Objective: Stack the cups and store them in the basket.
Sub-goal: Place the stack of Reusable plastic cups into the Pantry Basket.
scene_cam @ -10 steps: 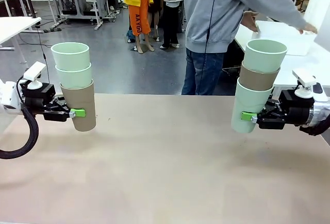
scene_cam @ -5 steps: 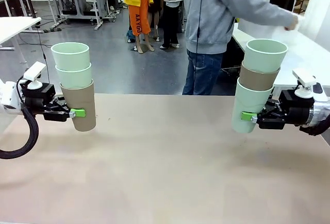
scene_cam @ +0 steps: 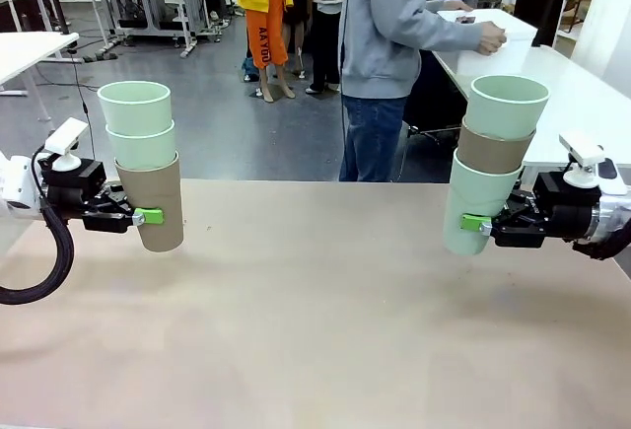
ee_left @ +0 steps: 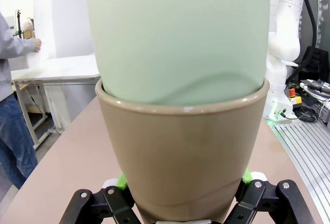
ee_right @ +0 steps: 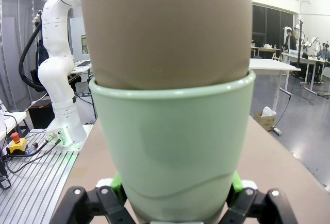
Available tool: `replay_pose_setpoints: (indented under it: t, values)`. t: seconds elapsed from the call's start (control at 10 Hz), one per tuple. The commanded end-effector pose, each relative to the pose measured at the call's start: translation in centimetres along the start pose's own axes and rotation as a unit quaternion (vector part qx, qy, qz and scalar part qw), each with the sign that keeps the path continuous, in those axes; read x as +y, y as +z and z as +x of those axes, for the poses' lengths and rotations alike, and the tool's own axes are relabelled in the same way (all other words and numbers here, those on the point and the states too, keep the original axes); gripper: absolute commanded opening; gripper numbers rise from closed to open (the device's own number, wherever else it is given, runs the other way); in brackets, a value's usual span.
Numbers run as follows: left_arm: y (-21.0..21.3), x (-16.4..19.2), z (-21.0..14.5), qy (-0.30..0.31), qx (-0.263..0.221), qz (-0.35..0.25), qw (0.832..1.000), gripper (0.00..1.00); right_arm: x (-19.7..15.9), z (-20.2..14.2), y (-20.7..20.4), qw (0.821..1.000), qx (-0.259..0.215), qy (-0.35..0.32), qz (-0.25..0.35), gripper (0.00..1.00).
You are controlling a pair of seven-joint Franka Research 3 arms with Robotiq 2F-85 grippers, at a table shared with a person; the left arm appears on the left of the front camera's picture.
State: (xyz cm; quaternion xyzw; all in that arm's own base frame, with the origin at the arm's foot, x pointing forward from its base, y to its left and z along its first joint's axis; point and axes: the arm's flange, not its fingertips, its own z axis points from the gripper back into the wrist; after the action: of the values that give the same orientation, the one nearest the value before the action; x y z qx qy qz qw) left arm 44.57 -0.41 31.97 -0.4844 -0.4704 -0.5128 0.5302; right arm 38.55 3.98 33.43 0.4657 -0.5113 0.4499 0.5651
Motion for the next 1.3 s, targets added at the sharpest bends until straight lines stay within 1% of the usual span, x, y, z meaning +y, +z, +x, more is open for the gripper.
replay_pose_setpoints:
  t: [0.0, 1.2]
  values:
    - [0.03, 0.07, 0.6, -0.007, -0.004, -0.002, 1.0, 0.85, 0.01, 0.38, -0.03, 1.0, -0.002, 0.005, 0.001, 0.84]
    - [0.03, 0.07, 0.6, -0.007, -0.004, -0.002, 1.0, 0.85, 0.01, 0.38, -0.03, 1.0, -0.002, 0.005, 0.001, 0.84]
